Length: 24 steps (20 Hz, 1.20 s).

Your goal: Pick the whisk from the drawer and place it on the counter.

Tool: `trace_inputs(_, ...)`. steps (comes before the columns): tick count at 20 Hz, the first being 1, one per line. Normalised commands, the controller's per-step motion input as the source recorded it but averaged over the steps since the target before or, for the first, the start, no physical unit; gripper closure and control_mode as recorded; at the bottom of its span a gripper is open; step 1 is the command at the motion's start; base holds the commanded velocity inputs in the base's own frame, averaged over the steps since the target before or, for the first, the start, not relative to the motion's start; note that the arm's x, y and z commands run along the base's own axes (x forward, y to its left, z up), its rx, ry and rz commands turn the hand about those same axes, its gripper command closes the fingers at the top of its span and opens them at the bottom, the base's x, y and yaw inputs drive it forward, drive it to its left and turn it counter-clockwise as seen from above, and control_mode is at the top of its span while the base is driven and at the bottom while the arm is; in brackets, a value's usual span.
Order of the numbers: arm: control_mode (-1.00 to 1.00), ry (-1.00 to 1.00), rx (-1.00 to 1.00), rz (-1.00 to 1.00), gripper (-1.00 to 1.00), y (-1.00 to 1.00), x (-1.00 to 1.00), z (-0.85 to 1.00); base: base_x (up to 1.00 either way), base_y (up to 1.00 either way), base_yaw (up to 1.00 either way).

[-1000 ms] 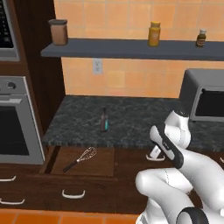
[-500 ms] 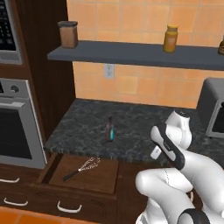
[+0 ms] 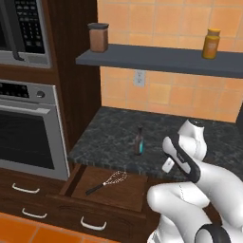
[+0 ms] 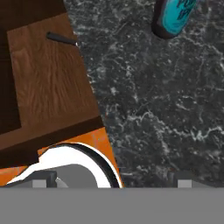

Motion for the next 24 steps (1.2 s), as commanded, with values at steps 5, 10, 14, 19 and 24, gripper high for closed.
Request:
trace_inputs(5,-1.00,0.00,-0.13,0.02,-1.00,0.83,0.19,-0.34,0.00,0.00,0.00)
trace_inputs(10,-1.00,-0.04,-0.01,-0.01,-1.00,0.28,0.09,-0.13,0.00,0.00,0.00)
trace_inputs(14,-1.00,0.00,-0.06,-0.01,-1.00,0.82,-0.09,-0.34,0.00,0.00,0.00)
trace_inputs(19,-1.00,0.00,-0.02,-0.08,-1.00,0.92,-0.11,-0.33,0.00,0.00,0.00)
trace_inputs(24,-1.00,0.00,0.01,-0.06,-1.00,0.85,-0.26,-0.43,0.00,0.00,0.00)
